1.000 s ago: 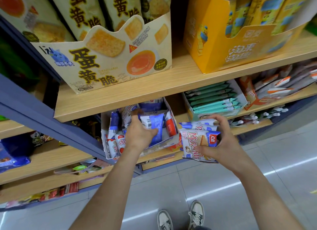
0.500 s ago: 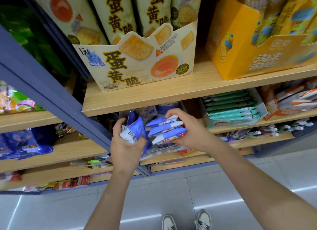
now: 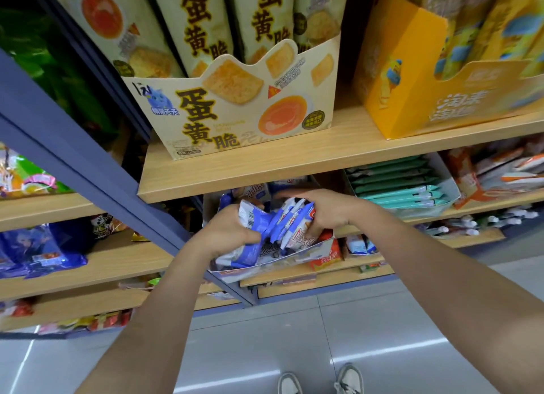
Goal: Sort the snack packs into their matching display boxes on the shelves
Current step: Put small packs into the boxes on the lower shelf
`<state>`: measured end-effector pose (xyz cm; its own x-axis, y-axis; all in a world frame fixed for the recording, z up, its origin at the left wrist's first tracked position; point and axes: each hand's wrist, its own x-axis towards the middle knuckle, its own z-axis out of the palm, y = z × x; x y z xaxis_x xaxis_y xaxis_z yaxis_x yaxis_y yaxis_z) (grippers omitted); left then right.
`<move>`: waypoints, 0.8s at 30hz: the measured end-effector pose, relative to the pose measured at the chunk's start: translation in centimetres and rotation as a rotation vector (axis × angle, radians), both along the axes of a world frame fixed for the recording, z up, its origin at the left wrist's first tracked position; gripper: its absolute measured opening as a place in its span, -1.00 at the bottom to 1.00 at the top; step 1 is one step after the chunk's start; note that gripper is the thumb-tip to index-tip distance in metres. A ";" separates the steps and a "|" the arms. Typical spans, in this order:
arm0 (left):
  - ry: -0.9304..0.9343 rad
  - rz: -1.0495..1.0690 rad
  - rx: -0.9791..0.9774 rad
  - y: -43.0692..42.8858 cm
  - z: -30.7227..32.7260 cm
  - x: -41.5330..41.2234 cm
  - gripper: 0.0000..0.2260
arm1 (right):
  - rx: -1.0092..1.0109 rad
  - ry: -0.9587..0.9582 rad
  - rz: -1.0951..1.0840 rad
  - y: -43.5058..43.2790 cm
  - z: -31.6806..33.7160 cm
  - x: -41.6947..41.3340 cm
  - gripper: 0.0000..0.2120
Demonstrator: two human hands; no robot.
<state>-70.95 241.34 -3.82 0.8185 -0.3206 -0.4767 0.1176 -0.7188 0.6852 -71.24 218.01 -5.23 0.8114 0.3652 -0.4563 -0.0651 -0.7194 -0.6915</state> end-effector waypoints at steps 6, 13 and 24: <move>0.061 -0.011 -0.016 0.4 -0.5 1.0 -0.86 | -0.164 -0.385 -0.337 -0.4 -1.1 -2.3 -0.36; 0.141 -0.133 -0.086 -0.2 0.4 1.4 -0.57 | 0.232 -0.088 -0.619 1.7 -0.1 -4.2 -0.61; 0.204 -0.241 -0.088 -0.9 1.3 1.5 -0.40 | -0.394 -0.378 -0.492 3.0 -1.8 -2.7 -0.77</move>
<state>-69.50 240.39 -2.57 0.6042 -0.5408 -0.5852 0.0928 -0.6817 0.7257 -73.93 220.99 -7.00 0.9671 -0.2153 -0.1352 -0.2530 -0.8684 -0.4265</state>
